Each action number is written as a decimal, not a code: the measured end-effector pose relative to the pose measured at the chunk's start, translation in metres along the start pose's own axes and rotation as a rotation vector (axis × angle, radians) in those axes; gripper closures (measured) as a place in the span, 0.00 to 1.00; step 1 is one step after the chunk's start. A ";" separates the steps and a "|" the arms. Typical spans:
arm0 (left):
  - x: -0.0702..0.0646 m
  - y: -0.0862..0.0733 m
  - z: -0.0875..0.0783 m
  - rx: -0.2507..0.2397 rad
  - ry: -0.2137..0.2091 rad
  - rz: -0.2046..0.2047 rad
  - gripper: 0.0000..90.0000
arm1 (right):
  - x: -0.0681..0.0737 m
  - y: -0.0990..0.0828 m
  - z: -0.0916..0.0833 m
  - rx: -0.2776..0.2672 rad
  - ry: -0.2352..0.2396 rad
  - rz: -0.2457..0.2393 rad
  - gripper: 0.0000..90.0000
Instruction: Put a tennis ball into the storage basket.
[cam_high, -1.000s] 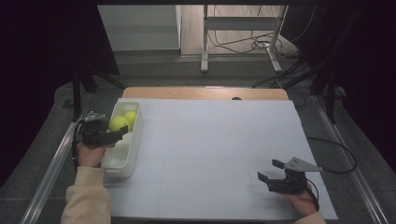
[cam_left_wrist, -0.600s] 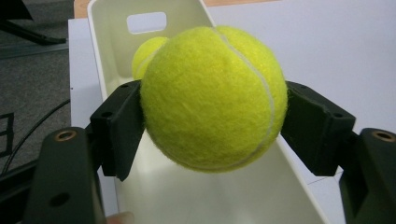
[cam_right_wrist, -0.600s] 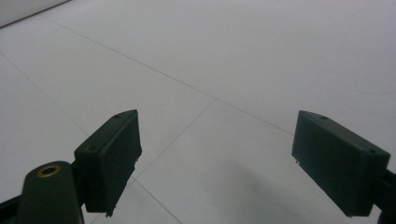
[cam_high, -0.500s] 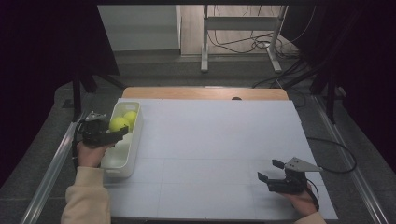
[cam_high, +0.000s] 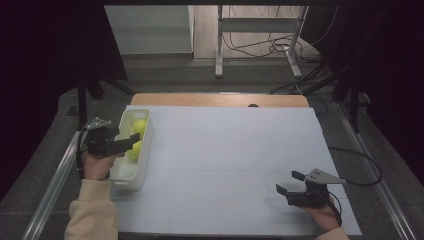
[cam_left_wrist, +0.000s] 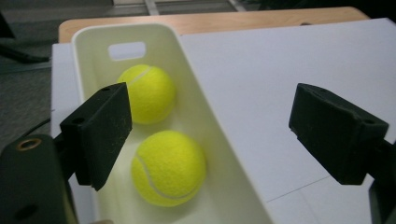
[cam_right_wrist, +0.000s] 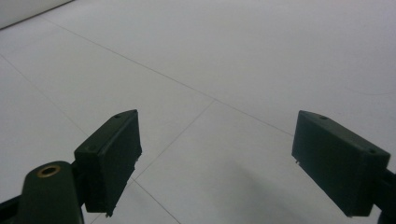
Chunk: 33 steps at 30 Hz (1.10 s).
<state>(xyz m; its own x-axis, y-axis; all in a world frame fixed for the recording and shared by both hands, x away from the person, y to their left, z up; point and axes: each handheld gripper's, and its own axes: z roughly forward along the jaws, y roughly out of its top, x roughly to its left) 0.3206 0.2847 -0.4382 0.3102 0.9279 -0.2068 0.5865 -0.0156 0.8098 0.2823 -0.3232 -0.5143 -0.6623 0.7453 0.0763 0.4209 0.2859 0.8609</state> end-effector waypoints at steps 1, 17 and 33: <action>-0.002 0.000 -0.001 -0.010 -0.017 0.003 0.16 | 0.000 0.000 0.000 0.000 0.000 0.001 0.18; -0.034 0.003 -0.001 -0.038 -0.159 0.087 0.16 | -0.002 -0.001 -0.002 -0.009 0.006 0.016 0.18; -0.058 -0.010 0.002 -0.056 -0.257 0.115 0.16 | 0.000 -0.002 -0.003 -0.003 0.010 0.011 0.18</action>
<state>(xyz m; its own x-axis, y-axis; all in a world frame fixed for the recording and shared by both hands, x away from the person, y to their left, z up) 0.2985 0.2305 -0.4358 0.5562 0.7960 -0.2388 0.4966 -0.0880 0.8635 0.2792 -0.3257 -0.5148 -0.6635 0.7427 0.0908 0.4267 0.2759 0.8612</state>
